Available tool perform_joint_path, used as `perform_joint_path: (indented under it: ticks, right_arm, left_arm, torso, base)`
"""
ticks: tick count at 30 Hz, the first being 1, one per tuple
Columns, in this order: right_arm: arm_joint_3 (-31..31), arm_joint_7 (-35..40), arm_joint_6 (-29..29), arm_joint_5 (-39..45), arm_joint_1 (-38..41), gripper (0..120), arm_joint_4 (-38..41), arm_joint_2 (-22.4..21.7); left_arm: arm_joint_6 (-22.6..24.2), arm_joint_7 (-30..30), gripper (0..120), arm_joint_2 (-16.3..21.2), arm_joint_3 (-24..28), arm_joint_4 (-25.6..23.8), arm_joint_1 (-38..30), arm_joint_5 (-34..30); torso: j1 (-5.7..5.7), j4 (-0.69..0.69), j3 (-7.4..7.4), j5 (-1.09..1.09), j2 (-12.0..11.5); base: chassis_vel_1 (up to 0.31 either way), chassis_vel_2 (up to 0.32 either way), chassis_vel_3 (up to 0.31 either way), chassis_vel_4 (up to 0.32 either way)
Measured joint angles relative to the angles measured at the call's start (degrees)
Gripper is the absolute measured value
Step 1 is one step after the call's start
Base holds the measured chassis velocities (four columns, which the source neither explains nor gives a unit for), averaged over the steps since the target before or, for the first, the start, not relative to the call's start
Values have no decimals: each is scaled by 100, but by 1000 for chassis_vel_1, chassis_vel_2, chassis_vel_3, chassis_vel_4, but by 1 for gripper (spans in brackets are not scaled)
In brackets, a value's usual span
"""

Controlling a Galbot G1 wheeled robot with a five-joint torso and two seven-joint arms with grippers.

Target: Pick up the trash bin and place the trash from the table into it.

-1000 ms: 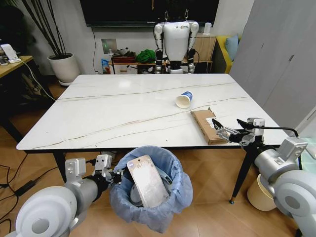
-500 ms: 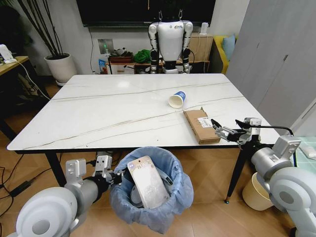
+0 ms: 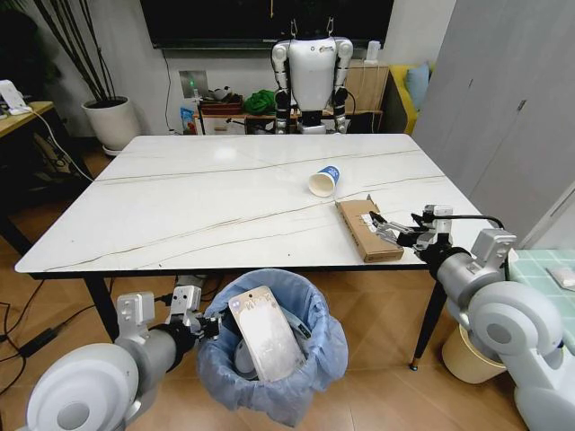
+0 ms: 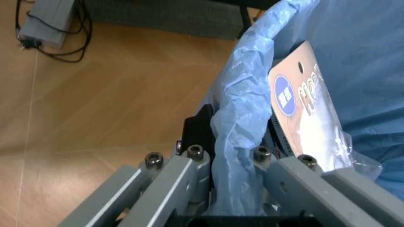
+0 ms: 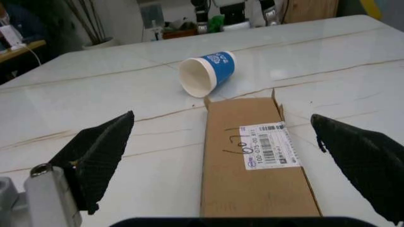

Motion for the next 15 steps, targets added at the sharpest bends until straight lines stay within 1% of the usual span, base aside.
perform_joint_path:
  ticks: [3, 5, 7, 15]
  right_arm:
    - [-362, 51, -77, -308, 184, 100, -94, -12]
    - [-428, 67, -86, -360, 211, 100, -101, -19]
    - [-710, 128, -126, -578, 314, 100, -138, -35]
    - [-1070, 291, -342, -642, 539, 100, -229, -62]
  left_arm:
    - [0, 23, 3, -22, -73, 1, 164, 72]
    - [0, 26, 3, -24, -87, 1, 181, 76]
    - [0, 34, 3, -24, -144, 2, 237, 81]
    - [0, 44, 3, -27, -267, 2, 388, 113]
  torso:
    - [0, 0, 0, 1, 0]
    - [0, 0, 0, 1, 0]
    - [0, 0, 0, 0, 0]
    - [0, 0, 0, 0, 0]
  base:
    - [0, 0, 0, 0]
    - [0, 0, 0, 0]
    - [0, 0, 0, 0]
    - [0, 0, 0, 0]
